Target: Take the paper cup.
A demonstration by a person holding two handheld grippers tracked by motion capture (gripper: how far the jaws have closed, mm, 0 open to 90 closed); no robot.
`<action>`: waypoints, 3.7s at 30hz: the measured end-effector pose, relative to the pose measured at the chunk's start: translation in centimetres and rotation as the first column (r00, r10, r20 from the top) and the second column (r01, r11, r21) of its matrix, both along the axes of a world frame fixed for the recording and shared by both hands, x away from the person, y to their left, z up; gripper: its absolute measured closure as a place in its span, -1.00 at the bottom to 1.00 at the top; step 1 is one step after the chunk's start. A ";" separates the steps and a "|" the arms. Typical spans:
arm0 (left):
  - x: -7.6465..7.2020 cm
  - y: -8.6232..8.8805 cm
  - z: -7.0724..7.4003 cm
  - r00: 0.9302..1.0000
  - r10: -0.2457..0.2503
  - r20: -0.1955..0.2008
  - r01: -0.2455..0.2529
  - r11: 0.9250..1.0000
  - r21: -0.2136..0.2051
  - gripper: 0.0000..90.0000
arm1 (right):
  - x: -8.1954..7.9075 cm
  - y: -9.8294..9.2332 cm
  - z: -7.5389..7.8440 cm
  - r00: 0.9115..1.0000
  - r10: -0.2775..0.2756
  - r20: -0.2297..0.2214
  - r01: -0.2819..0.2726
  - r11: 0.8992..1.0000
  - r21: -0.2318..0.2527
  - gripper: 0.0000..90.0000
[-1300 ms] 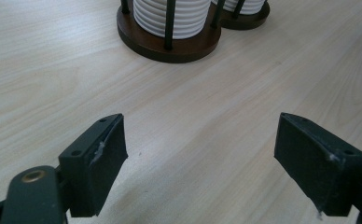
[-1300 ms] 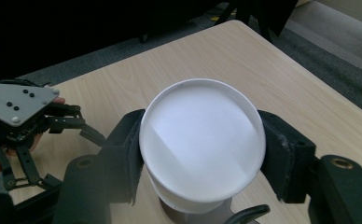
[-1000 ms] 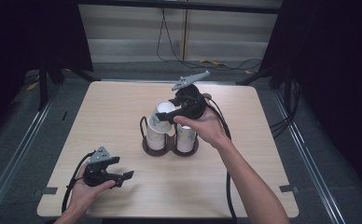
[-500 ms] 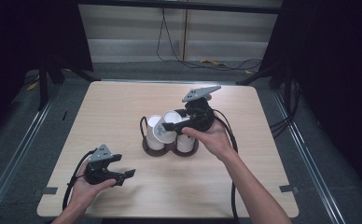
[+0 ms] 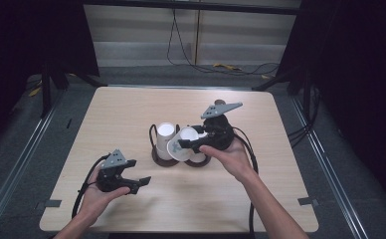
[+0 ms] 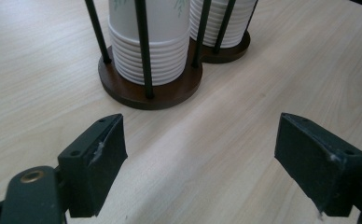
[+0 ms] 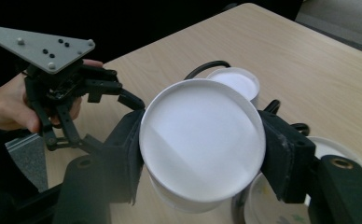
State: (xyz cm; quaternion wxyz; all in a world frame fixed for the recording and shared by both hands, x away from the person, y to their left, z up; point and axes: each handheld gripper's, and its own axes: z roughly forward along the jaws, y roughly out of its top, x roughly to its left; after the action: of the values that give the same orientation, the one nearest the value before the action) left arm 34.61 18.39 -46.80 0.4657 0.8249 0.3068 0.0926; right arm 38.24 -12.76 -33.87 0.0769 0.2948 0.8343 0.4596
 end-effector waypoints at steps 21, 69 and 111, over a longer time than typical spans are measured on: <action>-0.3 -2.6 0.0 0.999 -0.045 0.027 0.047 0.995 -0.087 -0.63 | -2.3 -1.6 -4.3 0.998 -0.053 -0.040 0.056 0.995 0.077 -0.15; -0.9 -4.9 0.1 0.990 -0.126 0.058 0.134 0.978 -0.159 -0.64 | -4.1 -2.1 -8.9 0.991 -0.070 -0.111 0.097 0.962 0.256 -0.15; -0.9 -6.4 -0.7 0.973 -0.200 0.119 0.209 0.975 -0.070 -0.66 | -4.0 0.3 -9.2 0.990 0.025 -0.141 0.017 0.958 0.286 -0.15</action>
State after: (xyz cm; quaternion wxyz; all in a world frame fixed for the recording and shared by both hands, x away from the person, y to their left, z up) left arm 33.69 11.96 -47.49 0.5225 0.8259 0.1974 0.0772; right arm 34.20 -12.47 -43.04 -0.0276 0.3332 0.7628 0.5535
